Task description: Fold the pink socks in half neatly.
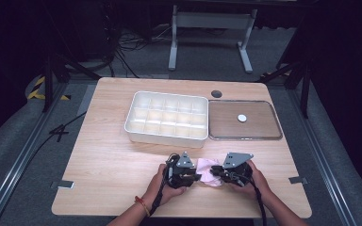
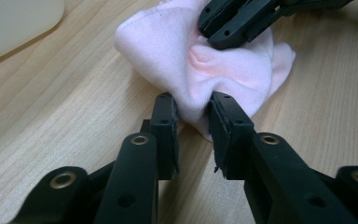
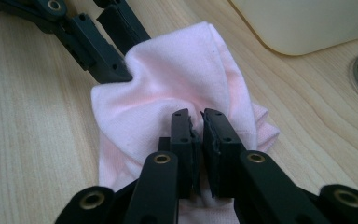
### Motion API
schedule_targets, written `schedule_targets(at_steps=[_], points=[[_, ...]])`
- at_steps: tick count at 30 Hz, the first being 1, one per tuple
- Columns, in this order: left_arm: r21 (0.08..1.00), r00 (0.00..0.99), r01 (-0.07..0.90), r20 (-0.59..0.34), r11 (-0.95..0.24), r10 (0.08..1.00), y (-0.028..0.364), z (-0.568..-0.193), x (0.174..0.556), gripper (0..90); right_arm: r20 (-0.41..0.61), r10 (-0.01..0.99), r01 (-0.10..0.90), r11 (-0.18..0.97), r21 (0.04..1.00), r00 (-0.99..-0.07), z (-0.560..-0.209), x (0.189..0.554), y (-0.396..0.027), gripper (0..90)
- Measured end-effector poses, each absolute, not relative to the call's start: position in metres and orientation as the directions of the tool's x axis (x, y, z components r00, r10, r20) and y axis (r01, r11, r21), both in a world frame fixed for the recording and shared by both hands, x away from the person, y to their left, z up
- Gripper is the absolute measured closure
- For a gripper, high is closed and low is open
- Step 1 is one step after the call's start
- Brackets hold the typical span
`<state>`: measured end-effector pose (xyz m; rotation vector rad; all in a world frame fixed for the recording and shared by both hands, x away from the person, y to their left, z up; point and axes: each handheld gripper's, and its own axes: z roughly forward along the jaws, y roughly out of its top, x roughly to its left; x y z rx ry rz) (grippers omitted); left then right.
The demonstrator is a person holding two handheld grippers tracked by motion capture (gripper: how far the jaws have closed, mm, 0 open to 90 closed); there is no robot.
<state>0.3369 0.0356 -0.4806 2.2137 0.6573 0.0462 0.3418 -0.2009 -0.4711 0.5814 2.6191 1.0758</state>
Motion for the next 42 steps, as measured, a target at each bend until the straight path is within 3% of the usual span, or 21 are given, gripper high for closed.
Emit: schedule_targets(at_steps=[5, 7, 9, 13, 18, 24, 29, 35, 42], points=[[0.735, 0.865, 0.452, -0.221, -0.506, 0.451, 0.036, -0.479, 0.341, 72.8, -0.08, 0.45, 0.264, 0.649, 0.713, -0.889, -0.471, 0.342, -0.2, 82.7], [0.747, 0.857, 0.467, -0.251, -0.474, 0.449, 0.037, -0.477, 0.342, 61.0, -0.084, 0.448, 0.261, 0.65, 0.714, -0.89, -0.471, 0.341, -0.2, 82.7], [0.759, 0.86, 0.468, -0.273, -0.453, 0.43, 0.038, -0.475, 0.342, 58.1, -0.084, 0.447, 0.26, 0.651, 0.713, -0.891, -0.471, 0.341, -0.199, 82.8], [0.755, 0.869, 0.453, -0.257, -0.474, 0.422, 0.033, -0.476, 0.341, 61.6, -0.085, 0.449, 0.261, 0.653, 0.711, -0.89, -0.471, 0.341, -0.199, 82.9], [0.765, 0.874, 0.435, -0.232, -0.475, 0.428, 0.029, -0.475, 0.341, 75.1, -0.088, 0.449, 0.26, 0.654, 0.711, -0.889, -0.471, 0.341, -0.198, 83.1], [0.776, 0.886, 0.399, -0.19, -0.488, 0.423, 0.024, -0.473, 0.339, 82.2, -0.086, 0.446, 0.257, 0.651, 0.714, -0.891, -0.471, 0.342, -0.195, 83.3], [0.773, 0.889, 0.386, -0.164, -0.504, 0.428, 0.025, -0.471, 0.338, 82.8, -0.097, 0.443, 0.25, 0.658, 0.711, -0.891, -0.471, 0.343, -0.19, 81.9], [0.772, 0.884, 0.387, -0.156, -0.504, 0.44, 0.029, -0.468, 0.337, 82.9, -0.112, 0.481, 0.256, 0.633, 0.73, -0.87, -0.463, 0.343, -0.195, 62.5], [0.772, 0.885, 0.38, -0.144, -0.508, 0.443, 0.03, -0.467, 0.337, 82.8, -0.125, 0.53, 0.276, 0.612, 0.741, -0.839, -0.458, 0.342, -0.211, 64.0]])
